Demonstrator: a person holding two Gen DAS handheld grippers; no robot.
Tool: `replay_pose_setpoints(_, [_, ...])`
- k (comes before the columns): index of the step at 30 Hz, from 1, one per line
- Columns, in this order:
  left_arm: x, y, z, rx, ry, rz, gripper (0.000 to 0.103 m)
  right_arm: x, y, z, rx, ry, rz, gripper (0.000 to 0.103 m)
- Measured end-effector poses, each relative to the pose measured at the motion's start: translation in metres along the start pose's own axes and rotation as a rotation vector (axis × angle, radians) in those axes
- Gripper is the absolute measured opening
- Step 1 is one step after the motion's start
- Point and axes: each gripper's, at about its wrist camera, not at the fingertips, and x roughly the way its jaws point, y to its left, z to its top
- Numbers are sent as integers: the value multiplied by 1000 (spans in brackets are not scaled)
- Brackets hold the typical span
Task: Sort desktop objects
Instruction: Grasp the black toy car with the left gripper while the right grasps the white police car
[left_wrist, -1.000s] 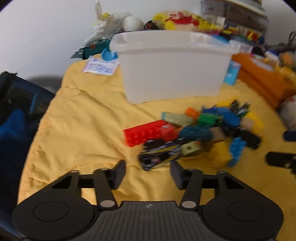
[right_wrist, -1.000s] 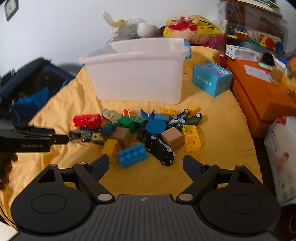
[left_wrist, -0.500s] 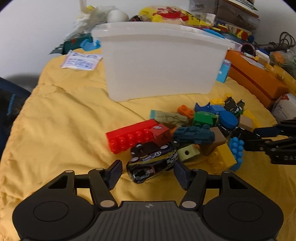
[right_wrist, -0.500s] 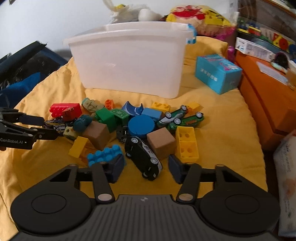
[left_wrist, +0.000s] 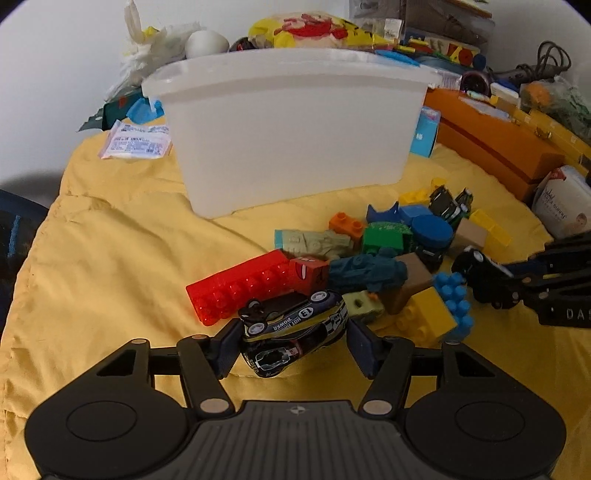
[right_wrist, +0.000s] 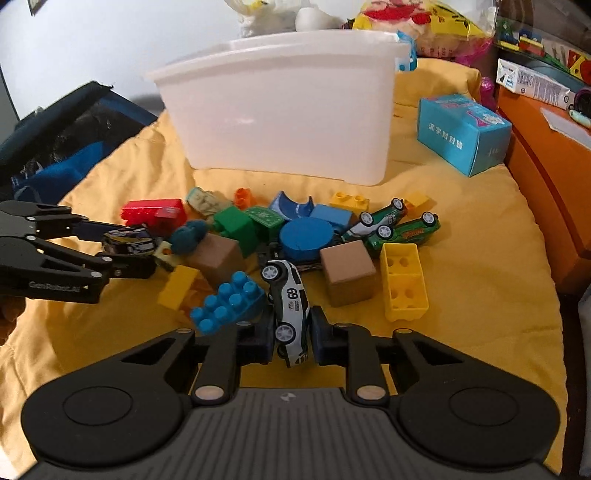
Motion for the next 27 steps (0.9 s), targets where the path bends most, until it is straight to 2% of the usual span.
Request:
replay_pose_setpoints(4, [-9,-1,-3,-41,-21,-12,65,-13,5,-5,16,-32,8,22])
replay_pose_setpoints(7, [-6,-8,-12,5,-6,32,64,-18,9,-11,20,-29,17,22])
replay_pose_setpoints(9, [-5,-7,-15,7,9,19,45,-19,10,-15,19,-22,17,22])
replay_pose_setpoints(10, [-6,-7,-16,4,9,15,30,-18,10,-17,22,-16,16,22])
replay_pose_setpoints(13, [-6,-7,-15,-5,13,18,29,-21,8,-21,41,-10,18,22])
replay_pose_setpoints(15, [-4,-7,-15,-3,19,26,33,-22,7,-21,46,-8,18,22])
replay_pose_setpoints(17, [-1,-7,-15,-11,31,92,60,-23,8,-21,43,-6,15,22])
replay_pose_setpoints(19, [-1,-6,-17,-18,20,132,66,-23,7,-21,43,-5,16,22])
replay_pose_setpoints(21, [-2,-3,-20,-11,33,86,66,-24,8,-21,46,-6,15,22])
replay_pose_setpoints(23, [-3,0,-25,3,45,39,60,-23,7,-22,55,-2,18,22])
replay_pose_setpoints(25, [-4,-1,-29,25,39,37,58,-22,7,-23,61,0,20,23])
replay_pose_setpoints(27, [-5,-2,-29,41,36,32,44,-22,7,-24,65,4,20,23])
